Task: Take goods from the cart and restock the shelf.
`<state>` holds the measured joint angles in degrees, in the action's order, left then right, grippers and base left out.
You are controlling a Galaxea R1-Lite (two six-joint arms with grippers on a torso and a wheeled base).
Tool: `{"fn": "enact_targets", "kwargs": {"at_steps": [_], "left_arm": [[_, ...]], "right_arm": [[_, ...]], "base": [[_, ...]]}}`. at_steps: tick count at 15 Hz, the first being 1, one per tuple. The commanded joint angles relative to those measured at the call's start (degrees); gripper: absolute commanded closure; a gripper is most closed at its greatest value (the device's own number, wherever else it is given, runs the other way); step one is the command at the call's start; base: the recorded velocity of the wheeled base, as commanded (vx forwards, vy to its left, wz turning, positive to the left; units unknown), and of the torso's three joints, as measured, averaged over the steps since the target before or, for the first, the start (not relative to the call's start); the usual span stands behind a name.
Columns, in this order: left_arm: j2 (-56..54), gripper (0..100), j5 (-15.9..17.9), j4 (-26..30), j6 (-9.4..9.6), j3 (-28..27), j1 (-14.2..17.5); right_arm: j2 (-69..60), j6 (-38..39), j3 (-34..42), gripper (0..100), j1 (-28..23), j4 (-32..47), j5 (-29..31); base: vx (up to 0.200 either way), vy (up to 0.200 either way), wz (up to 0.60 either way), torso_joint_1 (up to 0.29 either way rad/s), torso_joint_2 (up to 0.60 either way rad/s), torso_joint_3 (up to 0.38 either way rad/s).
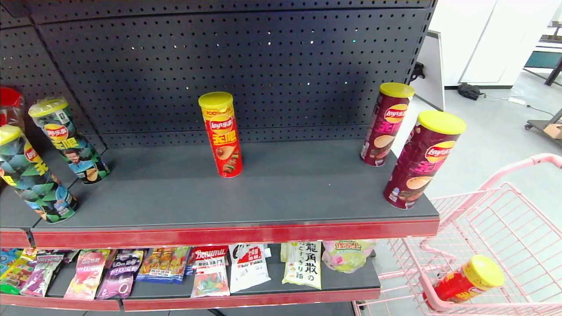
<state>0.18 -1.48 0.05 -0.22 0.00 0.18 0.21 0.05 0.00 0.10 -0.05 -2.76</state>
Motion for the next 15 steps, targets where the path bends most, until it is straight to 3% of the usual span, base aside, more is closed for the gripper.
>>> {"fn": "enact_targets", "kwargs": {"at_steps": [1, 2, 12, 15], "left_arm": [[0.0, 0, 0.0, 0.0, -0.04, 0.0, 0.0], [0.0, 0, 0.0, 0.0, -0.04, 0.0, 0.0], [0.0, 0, 0.0, 0.0, -0.04, 0.0, 0.0], [0.0, 0, 0.0, 0.0, -0.04, 0.0, 0.0]], "right_arm": [[0.0, 0.0, 0.0, 0, 0.0, 0.0, -0.1], [0.0, 0.0, 0.0, 0, 0.0, 0.0, -0.1], [0.0, 0.1, 0.0, 0, 0.0, -0.1, -0.1], [0.0, 0.1, 0.0, 0, 0.0, 0.0, -0.1]], "base": [[0.000, 0.000, 0.00, 0.000, 0.00, 0.000], [0.000, 0.000, 0.00, 0.000, 0.00, 0.000], [0.000, 0.000, -0.60, 0.004, 0.01, 0.003], [0.000, 0.000, 0.00, 0.000, 0.00, 0.000]]}}
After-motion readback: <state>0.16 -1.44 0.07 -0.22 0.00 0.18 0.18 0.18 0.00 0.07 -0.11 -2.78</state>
